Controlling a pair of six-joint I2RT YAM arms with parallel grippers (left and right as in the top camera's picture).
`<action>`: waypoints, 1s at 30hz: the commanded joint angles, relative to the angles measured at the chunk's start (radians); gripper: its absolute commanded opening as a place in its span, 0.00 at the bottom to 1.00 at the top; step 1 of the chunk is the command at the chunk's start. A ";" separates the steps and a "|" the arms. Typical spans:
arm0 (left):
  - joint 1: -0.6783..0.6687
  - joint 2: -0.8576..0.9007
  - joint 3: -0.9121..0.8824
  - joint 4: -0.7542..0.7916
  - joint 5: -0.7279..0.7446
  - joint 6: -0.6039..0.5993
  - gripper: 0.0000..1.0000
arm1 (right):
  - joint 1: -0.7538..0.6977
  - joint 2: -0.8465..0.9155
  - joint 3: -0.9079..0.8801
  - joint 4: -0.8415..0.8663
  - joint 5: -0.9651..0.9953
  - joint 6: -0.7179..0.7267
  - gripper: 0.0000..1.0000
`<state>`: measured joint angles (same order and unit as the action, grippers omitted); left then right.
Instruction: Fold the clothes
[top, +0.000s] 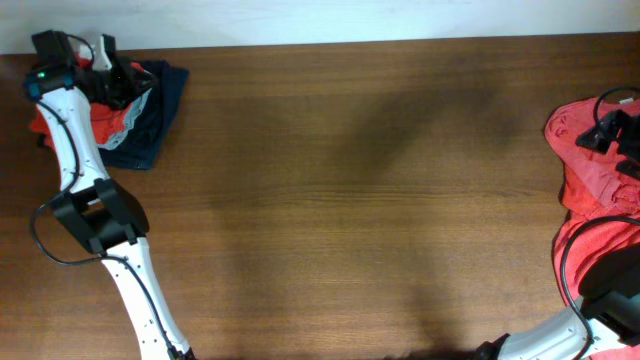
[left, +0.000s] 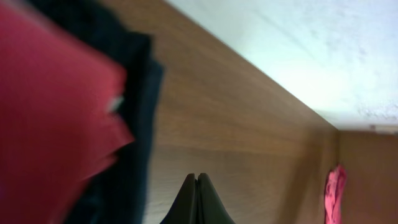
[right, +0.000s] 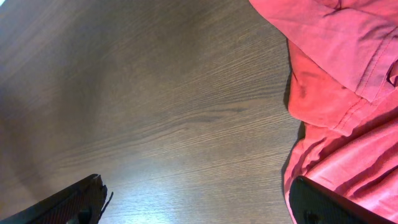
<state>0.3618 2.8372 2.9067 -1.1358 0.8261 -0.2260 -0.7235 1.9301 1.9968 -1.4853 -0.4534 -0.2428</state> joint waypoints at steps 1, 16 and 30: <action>0.021 -0.053 0.027 0.000 0.077 0.034 0.01 | -0.001 -0.010 0.005 0.000 -0.002 -0.003 0.99; 0.109 -0.217 0.053 -0.414 -0.024 0.172 0.01 | -0.001 -0.010 0.005 0.000 -0.002 -0.003 0.99; 0.115 -0.034 0.052 -0.503 -0.105 0.194 0.00 | -0.001 -0.010 0.005 0.000 -0.002 -0.003 0.99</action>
<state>0.4721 2.7476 2.9585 -1.6352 0.7341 -0.0647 -0.7235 1.9301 1.9968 -1.4853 -0.4538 -0.2436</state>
